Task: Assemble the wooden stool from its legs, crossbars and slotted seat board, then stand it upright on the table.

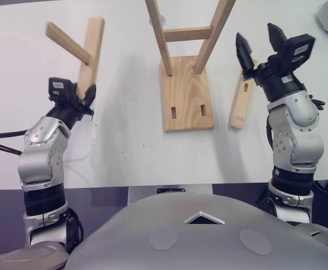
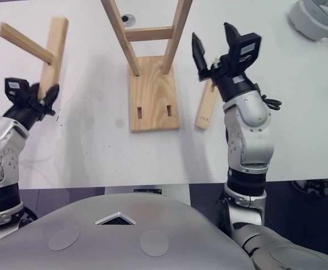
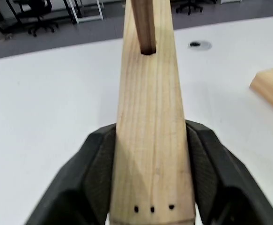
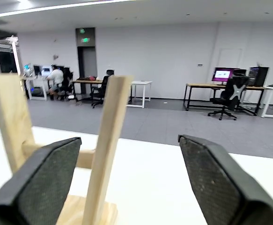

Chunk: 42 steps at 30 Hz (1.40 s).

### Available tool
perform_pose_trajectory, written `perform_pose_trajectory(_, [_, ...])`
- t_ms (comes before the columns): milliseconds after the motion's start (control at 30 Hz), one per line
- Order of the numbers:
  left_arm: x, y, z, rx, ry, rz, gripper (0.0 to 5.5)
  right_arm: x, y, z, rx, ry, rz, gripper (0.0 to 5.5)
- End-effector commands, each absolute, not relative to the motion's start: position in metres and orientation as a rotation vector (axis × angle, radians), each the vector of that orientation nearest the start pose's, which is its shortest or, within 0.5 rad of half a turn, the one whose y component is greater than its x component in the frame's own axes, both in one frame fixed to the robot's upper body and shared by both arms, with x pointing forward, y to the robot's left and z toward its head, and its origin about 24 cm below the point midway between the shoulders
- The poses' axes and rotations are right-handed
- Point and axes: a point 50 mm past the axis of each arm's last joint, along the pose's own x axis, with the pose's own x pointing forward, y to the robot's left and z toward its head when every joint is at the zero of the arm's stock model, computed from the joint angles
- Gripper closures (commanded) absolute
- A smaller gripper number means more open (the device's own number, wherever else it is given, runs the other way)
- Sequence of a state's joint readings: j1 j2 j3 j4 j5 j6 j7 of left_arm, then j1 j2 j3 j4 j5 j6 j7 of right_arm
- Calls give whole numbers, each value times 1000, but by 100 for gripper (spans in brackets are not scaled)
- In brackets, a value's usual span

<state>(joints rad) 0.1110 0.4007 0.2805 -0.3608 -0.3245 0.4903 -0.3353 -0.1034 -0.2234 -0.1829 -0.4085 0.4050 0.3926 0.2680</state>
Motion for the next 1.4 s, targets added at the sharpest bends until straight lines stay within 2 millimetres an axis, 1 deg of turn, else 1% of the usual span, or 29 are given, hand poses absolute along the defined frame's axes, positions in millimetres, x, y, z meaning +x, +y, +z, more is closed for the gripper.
perform_pose_trajectory(33, [232, 237, 138, 62, -93, -170, 345, 267, -197, 174, 333, -250, 314, 164])
perform_pose_trajectory(133, [235, 226, 166, 51, -220, -206, 345, 272, -201, 193, 394, -252, 388, 164])
perform_pose_trajectory(200, [237, 214, 180, 55, -268, -265, 345, 274, -199, 206, 450, -266, 440, 164])
perform_pose_trajectory(233, [238, 205, 188, 67, -287, -319, 345, 275, -192, 215, 485, -274, 490, 164])
perform_pose_trajectory(300, [238, 189, 198, 83, -306, -407, 345, 277, -176, 226, 532, -258, 581, 164])
perform_pose_trajectory(367, [237, 172, 204, 101, -311, -495, 345, 277, -157, 234, 633, -229, 681, 164])
perform_pose_trajectory(433, [237, 159, 208, 105, -313, -563, 345, 275, -146, 244, 731, -219, 745, 164])
perform_pose_trajectory(500, [236, 148, 208, 109, -312, -610, 345, 273, -138, 252, 831, -208, 773, 164])
perform_pose_trajectory(567, [234, 140, 206, 114, -304, -644, 345, 270, -131, 256, 888, -181, 793, 164])
perform_pose_trajectory(700, [232, 130, 200, 110, -286, -704, 345, 268, -121, 253, 961, -118, 806, 164])
perform_pose_trajectory(800, [229, 124, 197, 107, -283, -734, 345, 270, -117, 251, 1025, -81, 810, 164])
perform_pose_trajectory(933, [227, 120, 195, 111, -287, -754, 345, 274, -116, 246, 1063, -40, 799, 164])
perform_pose_trajectory(1200, [223, 115, 187, 168, -260, -815, 345, 279, -112, 250, 1099, -16, 820, 164])
perform_pose_trajectory(1233, [223, 115, 186, 177, -256, -816, 345, 279, -112, 250, 1098, -10, 823, 185])
perform_pose_trajectory(1267, [222, 116, 186, 182, -255, -816, 345, 279, -111, 249, 1095, -4, 824, 194])
perform_pose_trajectory(1400, [223, 119, 185, 192, -252, -801, 345, 277, -115, 248, 1090, 2, 804, 275])
